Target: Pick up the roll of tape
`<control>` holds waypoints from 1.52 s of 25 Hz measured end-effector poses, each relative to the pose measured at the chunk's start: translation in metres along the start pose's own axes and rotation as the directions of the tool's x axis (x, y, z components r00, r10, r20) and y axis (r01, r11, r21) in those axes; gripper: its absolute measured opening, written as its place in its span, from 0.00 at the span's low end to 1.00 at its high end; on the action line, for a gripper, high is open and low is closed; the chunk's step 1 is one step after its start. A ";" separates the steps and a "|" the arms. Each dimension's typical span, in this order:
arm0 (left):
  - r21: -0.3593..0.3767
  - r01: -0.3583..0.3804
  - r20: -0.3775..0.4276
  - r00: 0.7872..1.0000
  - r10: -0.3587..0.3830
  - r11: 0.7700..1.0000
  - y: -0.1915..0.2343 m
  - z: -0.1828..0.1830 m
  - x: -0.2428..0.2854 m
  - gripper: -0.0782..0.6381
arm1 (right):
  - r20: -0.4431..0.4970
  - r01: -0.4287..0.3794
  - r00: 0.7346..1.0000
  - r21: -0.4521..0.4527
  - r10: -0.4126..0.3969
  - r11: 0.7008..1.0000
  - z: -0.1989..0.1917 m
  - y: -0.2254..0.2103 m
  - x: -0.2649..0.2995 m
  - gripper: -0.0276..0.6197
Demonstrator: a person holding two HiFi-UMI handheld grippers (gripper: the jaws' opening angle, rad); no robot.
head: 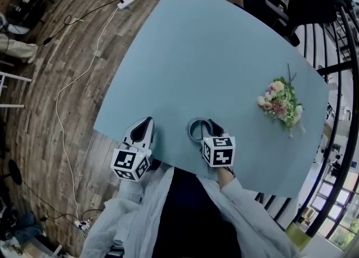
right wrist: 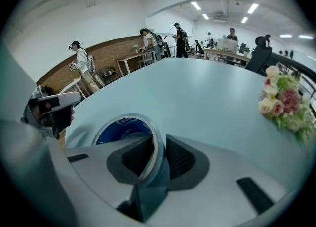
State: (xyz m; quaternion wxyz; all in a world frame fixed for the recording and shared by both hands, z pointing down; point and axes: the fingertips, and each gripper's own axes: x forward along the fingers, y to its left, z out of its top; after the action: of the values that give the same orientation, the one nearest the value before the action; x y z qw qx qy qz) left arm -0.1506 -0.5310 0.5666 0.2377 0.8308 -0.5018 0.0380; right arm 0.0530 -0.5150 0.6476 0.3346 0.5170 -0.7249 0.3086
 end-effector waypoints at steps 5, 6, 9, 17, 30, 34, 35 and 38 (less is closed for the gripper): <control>0.012 -0.001 0.014 1.000 0.001 1.000 -0.001 0.005 -0.004 0.13 | 0.052 0.010 0.999 0.012 -0.011 1.000 0.006 -0.002 -0.004 0.19; 0.016 -0.002 0.019 1.000 0.001 1.000 -0.001 0.007 -0.004 0.13 | 0.062 0.014 0.998 0.014 -0.015 1.000 0.007 -0.003 -0.006 0.19; 0.026 -0.002 0.033 0.999 0.001 1.000 -0.006 0.011 -0.009 0.13 | 0.091 0.013 0.996 0.015 -0.014 1.000 0.009 -0.004 -0.014 0.19; 0.065 0.003 0.056 0.998 -0.007 0.998 -0.034 0.017 -0.029 0.13 | 0.181 -0.003 0.984 0.034 -0.003 0.999 0.012 -0.010 -0.052 0.18; 0.085 0.003 0.108 0.994 -0.012 0.996 -0.084 0.021 -0.062 0.13 | 0.319 -0.028 0.948 0.049 0.011 0.998 0.013 -0.017 -0.124 0.18; 0.095 0.006 0.131 0.991 -0.018 0.995 -0.093 0.029 -0.069 0.13 | 0.372 -0.028 0.928 0.038 0.012 0.999 0.022 -0.017 -0.143 0.18; 0.098 0.004 0.139 0.990 -0.018 0.995 -0.095 0.033 -0.071 0.13 | 0.386 -0.025 0.922 0.034 0.010 0.999 0.024 -0.018 -0.148 0.18; 0.111 -0.004 0.168 0.986 -0.015 0.994 -0.097 0.046 -0.076 0.13 | 0.435 -0.015 0.900 0.025 0.003 1.000 0.035 -0.021 -0.163 0.18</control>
State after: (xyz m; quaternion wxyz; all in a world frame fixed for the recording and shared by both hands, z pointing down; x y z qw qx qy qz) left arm -0.1134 -0.4514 0.4680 0.1479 0.8442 -0.5151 -0.0054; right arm 0.1065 -0.4602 0.4984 0.1556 0.5742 -0.7793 0.1970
